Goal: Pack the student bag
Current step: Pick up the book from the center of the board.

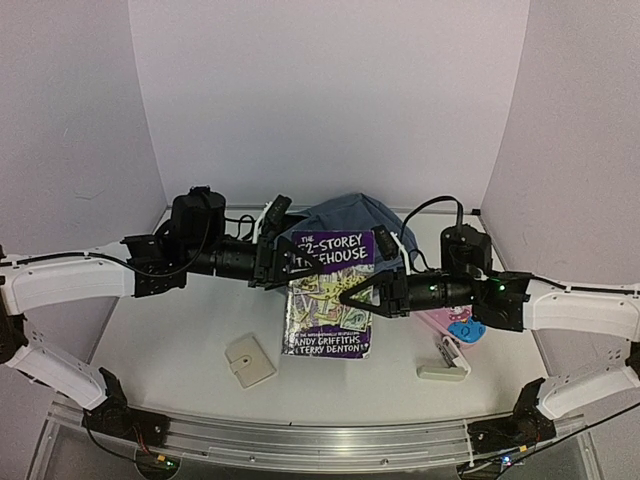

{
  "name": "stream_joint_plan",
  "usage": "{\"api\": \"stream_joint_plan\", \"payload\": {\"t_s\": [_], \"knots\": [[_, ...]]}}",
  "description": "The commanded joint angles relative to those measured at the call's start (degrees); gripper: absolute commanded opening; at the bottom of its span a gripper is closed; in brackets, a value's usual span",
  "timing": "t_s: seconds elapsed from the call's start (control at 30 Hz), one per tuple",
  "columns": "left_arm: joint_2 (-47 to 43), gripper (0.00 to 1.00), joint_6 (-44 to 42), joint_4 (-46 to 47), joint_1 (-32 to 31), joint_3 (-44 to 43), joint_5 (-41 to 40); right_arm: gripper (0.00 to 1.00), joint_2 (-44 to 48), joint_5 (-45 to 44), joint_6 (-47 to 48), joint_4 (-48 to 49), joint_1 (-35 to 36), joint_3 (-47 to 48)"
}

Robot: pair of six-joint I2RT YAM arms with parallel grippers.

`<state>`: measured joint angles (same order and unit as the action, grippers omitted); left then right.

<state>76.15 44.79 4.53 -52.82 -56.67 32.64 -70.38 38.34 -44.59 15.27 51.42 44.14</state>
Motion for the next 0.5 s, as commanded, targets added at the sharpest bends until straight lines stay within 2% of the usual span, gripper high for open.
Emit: {"api": "stream_joint_plan", "payload": {"t_s": [0.0,0.07,0.1,0.17,0.23,0.27,0.37,0.47], "knots": [[0.61,0.50,1.43,1.30,-0.18,-2.28,3.07,0.00,-0.21,3.73,2.44,4.66,0.16,5.04],[0.61,0.30,2.58,2.86,-0.19,-1.73,3.01,0.16,-0.74,2.81,2.89,3.98,0.13,5.33],[0.21,0.19,2.84,2.81,-0.18,-1.54,2.12,0.30,-0.77,1.60,2.99,3.61,0.12,5.28],[-1.42,0.02,2.90,0.91,-0.15,-1.11,-2.79,0.69,0.19,-3.77,3.03,2.95,0.16,4.44],[-4.18,0.00,3.32,-0.09,-0.09,0.20,-9.28,0.94,1.78,-10.24,2.14,2.67,0.10,2.50],[-5.94,0.00,3.89,0.10,-0.09,1.26,-12.84,0.98,2.65,-13.26,1.03,3.52,0.09,1.17],[-10.87,0.00,5.80,0.80,-0.01,3.92,-22.46,0.98,4.39,-17.84,-3.95,9.68,0.12,-3.25],[-14.71,0.00,8.31,4.80,0.00,6.07,-29.80,0.98,3.82,-19.01,-13.53,24.93,0.15,-9.29]]}}
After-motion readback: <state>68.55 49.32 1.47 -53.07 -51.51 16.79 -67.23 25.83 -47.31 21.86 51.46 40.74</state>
